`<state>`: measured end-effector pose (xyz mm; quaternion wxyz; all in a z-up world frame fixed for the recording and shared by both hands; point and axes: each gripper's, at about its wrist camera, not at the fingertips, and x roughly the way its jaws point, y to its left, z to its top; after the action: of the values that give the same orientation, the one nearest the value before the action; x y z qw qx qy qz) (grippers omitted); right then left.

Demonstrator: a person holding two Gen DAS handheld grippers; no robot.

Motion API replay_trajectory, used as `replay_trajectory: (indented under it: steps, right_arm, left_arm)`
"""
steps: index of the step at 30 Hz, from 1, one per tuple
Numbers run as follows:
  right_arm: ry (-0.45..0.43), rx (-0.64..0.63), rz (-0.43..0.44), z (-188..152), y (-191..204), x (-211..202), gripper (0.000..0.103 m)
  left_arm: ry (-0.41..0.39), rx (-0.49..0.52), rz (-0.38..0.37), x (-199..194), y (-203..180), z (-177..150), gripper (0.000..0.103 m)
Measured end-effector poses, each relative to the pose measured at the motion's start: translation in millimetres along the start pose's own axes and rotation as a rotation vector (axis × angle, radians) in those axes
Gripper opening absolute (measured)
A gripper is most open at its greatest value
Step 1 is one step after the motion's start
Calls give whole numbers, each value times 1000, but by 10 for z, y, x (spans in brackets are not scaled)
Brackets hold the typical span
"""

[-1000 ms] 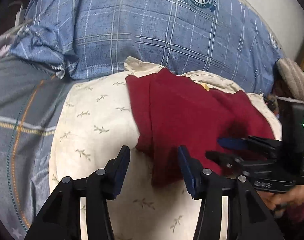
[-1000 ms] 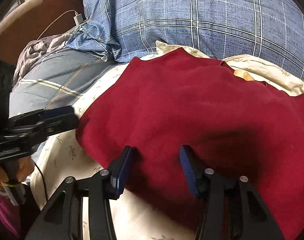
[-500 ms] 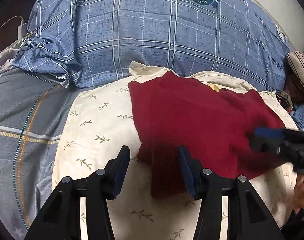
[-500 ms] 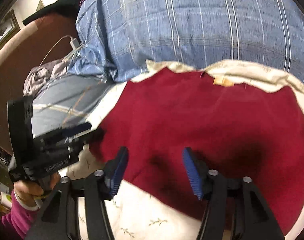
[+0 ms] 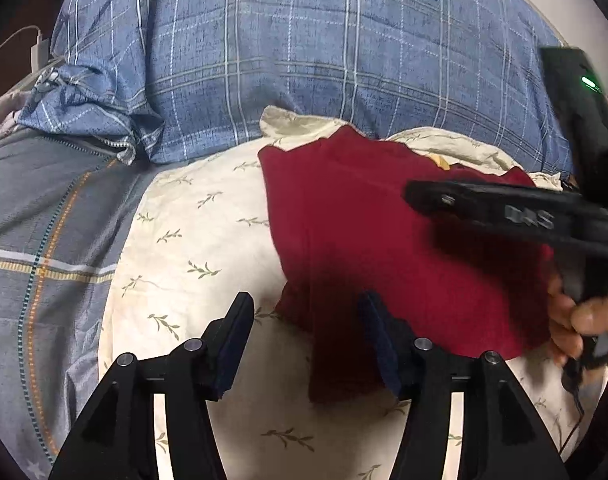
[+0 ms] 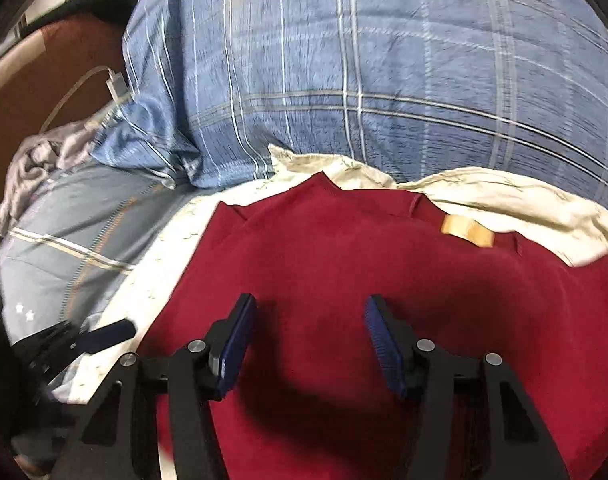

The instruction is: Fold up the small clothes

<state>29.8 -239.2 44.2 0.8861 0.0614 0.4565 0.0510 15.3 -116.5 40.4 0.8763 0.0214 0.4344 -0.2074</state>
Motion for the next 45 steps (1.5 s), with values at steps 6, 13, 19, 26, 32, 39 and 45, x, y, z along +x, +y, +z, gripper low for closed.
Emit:
replay_trajectory:
  steps: [6, 13, 19, 26, 32, 39, 45]
  right_arm:
    - [36, -66, -64, 190, 147, 443, 60]
    - [82, 69, 53, 498, 105, 494, 66]
    - [177, 7, 77, 513, 446, 669, 83]
    - [175, -137, -56, 477, 684, 833, 73]
    - [107, -75, 67, 504, 466, 530, 17]
    - [87, -6, 146, 492, 211, 246, 12]
    - [111, 112, 207, 563, 178, 231, 72]
  left_arm:
    - [16, -19, -8, 69, 23, 38, 62]
    - [42, -103, -81, 100, 179, 69, 65]
    - [36, -97, -80, 115, 181, 51, 65]
    - [46, -154, -120, 176, 244, 52, 71]
    - [47, -173, -193, 270, 216, 65, 75]
    - [19, -281, -260, 457, 343, 145, 48]
    - [-67, -240, -289, 250, 291, 99, 30]
